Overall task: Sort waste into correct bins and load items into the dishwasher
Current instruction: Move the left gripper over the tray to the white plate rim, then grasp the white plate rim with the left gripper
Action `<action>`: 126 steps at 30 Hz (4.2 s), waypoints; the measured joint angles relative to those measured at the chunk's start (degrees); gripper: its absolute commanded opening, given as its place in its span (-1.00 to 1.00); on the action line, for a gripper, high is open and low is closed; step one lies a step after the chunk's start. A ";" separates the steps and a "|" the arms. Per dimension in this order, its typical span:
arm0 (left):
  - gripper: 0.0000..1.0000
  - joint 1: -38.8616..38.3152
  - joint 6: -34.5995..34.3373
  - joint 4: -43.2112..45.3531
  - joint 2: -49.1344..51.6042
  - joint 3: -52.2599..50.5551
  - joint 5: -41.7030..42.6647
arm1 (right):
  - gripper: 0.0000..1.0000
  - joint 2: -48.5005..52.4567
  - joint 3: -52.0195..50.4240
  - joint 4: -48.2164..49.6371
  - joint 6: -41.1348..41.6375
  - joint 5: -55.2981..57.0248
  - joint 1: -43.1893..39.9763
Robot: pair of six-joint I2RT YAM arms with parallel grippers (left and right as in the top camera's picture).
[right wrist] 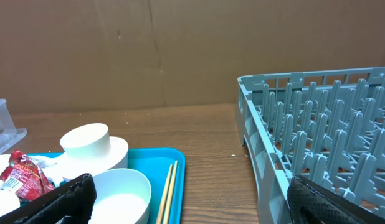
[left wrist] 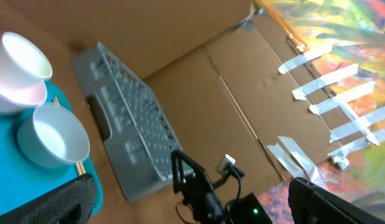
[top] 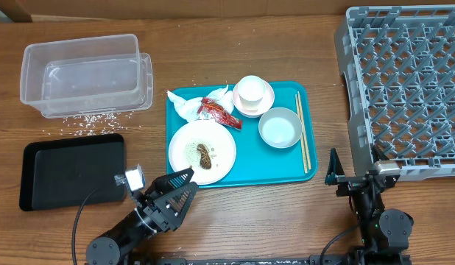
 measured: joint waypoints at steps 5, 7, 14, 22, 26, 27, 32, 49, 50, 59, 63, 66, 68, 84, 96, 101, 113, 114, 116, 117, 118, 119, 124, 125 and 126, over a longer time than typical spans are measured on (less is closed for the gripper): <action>1.00 0.00 8.44 -18.71 3.45 10.51 2.82 | 1.00 0.00 0.00 -0.02 0.00 0.00 0.00; 1.00 0.00 15.37 -27.21 7.15 16.50 3.32 | 1.00 0.00 0.00 -0.02 0.02 0.02 0.00; 1.00 0.00 34.82 -48.52 23.98 36.63 3.15 | 1.00 0.00 0.00 0.04 0.04 0.00 0.00; 1.00 -7.74 50.29 -78.01 44.15 60.00 -12.20 | 1.00 0.00 0.00 -0.02 0.00 0.00 0.00; 1.00 -17.44 51.84 -86.33 52.78 69.31 -23.37 | 1.00 0.00 0.00 0.00 -0.02 0.00 0.00; 1.00 -19.71 51.82 -86.97 54.42 70.66 -25.07 | 1.00 0.00 0.00 0.00 0.00 -0.02 0.00; 1.00 -29.62 50.77 -84.98 61.53 72.74 -28.83 | 1.00 0.00 0.00 0.00 0.00 0.00 0.00; 1.00 -45.97 33.83 -82.36 85.66 73.20 -57.11 | 1.00 0.00 0.00 0.00 0.02 0.00 0.00; 1.00 -46.82 32.81 -81.61 87.41 73.20 -58.99 | 1.00 0.00 0.00 0.00 0.00 0.00 0.00; 1.00 -48.63 29.18 -72.13 100.39 73.20 -68.54 | 1.00 0.00 0.00 -0.04 0.00 0.00 0.00; 1.00 -48.63 28.57 -68.50 104.30 73.20 -70.05 | 1.00 0.00 0.00 0.00 0.04 0.00 0.00; 1.00 -48.63 28.50 -66.01 106.57 73.20 -70.16 | 1.00 0.00 0.00 -0.02 0.02 0.00 0.00; 1.00 -48.63 28.48 -64.98 108.13 73.20 -70.10 | 1.00 0.00 0.00 -0.02 0.02 0.00 0.00; -0.01 -48.63 27.43 -63.95 114.27 73.26 -69.88 | 1.00 0.00 0.00 0.02 0.00 0.02 0.00; -0.24 -48.61 25.33 -64.17 114.42 73.26 -69.88 | 1.00 0.00 0.00 0.02 0.02 0.00 0.00; -0.40 -47.80 25.27 -64.28 114.42 73.26 -69.66 | 1.00 0.00 0.00 0.00 0.02 0.00 0.00; -0.72 -45.64 25.07 -64.35 114.44 73.26 -67.87 | 1.00 0.00 0.00 -0.02 0.02 0.00 0.02; -0.84 -45.66 25.03 -64.37 114.42 73.26 -67.82 | 1.00 0.00 0.00 -0.02 0.00 0.00 0.00; -0.92 -45.66 24.90 -64.41 114.42 73.26 -67.89 | 1.00 0.00 0.00 -0.02 0.02 0.00 0.00; -0.92 -45.66 25.38 -64.43 114.42 73.35 -68.32 | 1.00 0.00 0.00 0.00 0.00 0.00 0.00; -0.92 -45.66 25.44 -64.41 114.42 73.44 -68.43 | 1.00 0.00 0.00 0.00 -0.02 0.00 0.00; -0.92 -45.64 25.46 -64.43 114.42 73.44 -68.61 | 1.00 0.00 0.00 0.02 0.00 0.00 0.00; -0.92 -45.59 25.46 -65.09 114.42 73.48 -68.61 | 1.00 0.00 0.00 0.02 0.02 -0.02 0.00; -0.92 -45.59 25.46 -65.31 114.42 73.50 -68.61 | 1.00 0.00 0.00 0.02 0.00 0.00 0.02; -0.92 -45.62 25.46 -65.77 114.42 73.66 -68.59 | 1.00 0.00 0.00 0.00 0.00 -0.02 0.00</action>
